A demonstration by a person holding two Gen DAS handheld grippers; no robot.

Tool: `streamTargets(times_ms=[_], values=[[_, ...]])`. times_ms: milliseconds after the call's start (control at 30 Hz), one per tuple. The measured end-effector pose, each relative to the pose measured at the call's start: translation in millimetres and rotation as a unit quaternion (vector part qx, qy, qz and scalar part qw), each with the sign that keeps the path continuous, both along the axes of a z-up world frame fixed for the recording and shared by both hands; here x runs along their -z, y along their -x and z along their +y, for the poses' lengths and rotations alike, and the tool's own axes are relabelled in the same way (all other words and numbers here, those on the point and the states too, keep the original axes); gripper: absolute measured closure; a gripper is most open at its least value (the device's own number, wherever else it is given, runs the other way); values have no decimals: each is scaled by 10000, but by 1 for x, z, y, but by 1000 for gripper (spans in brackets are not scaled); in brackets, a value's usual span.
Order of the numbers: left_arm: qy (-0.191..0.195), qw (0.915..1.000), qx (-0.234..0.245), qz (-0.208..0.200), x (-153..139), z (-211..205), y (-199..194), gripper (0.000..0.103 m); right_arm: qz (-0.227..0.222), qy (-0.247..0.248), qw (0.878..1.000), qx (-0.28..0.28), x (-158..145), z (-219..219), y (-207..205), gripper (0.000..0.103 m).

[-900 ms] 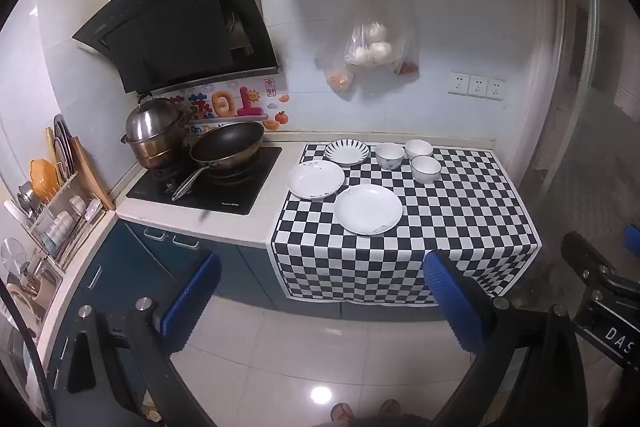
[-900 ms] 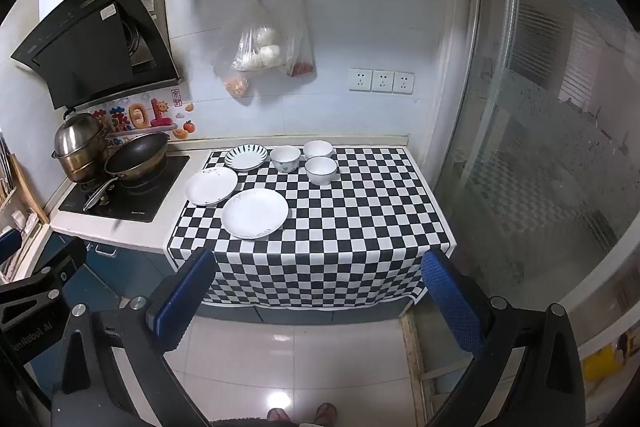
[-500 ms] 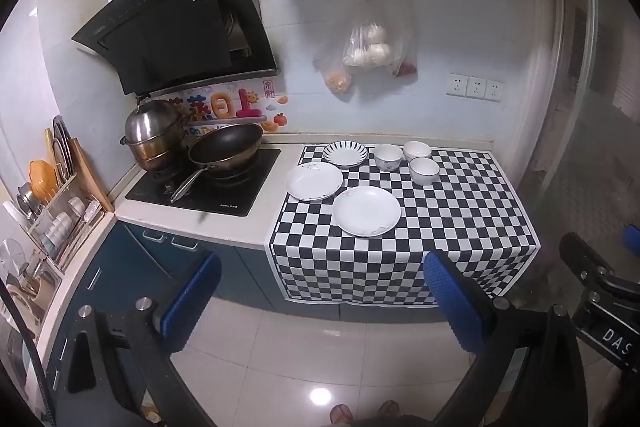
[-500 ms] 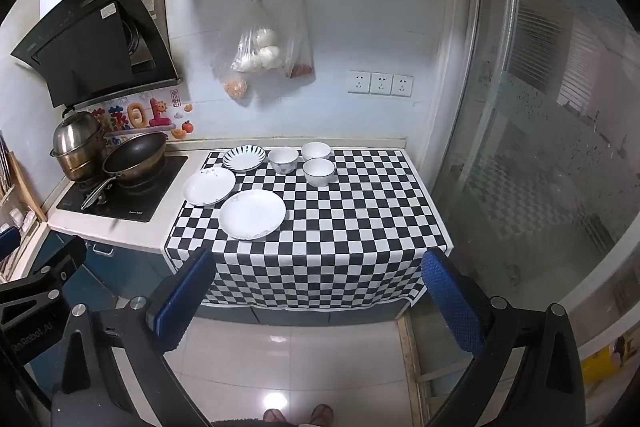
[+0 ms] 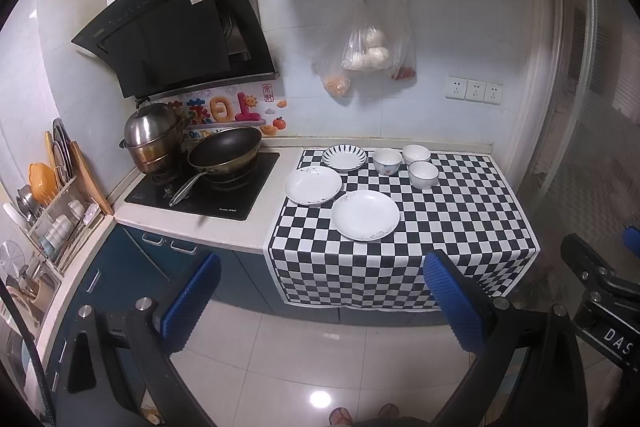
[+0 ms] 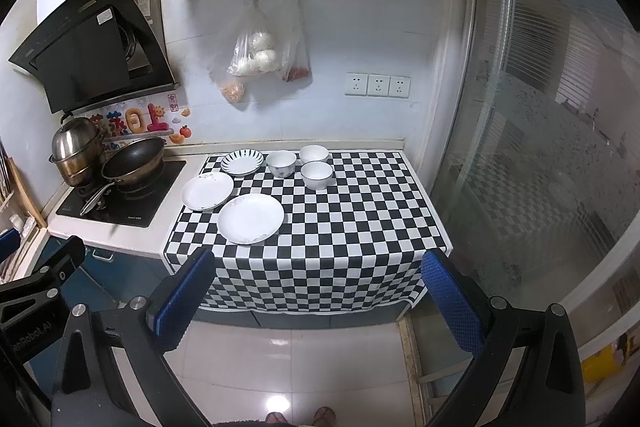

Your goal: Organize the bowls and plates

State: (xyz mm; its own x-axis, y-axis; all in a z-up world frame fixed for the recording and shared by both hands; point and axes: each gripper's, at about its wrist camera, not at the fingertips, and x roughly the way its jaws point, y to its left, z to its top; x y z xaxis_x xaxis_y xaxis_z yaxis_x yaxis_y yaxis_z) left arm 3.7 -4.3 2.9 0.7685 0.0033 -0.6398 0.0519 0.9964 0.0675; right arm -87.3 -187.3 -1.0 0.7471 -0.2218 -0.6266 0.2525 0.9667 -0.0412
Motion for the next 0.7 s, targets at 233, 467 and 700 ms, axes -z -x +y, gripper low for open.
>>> streamTargets(times_ms=[233,467,700], values=[[10,10000,-8,-7,-7,-4,-4,0,10,-47,10000,-20,4,-1,-2,0],[-11,10000,-24,-22,-10,-4,-3,0,-4,-74,10000,-31,5,1,0,0],[0,10000,12,-24,-5,0,-1,0,2,-82,10000,-33,7,0,0,0]])
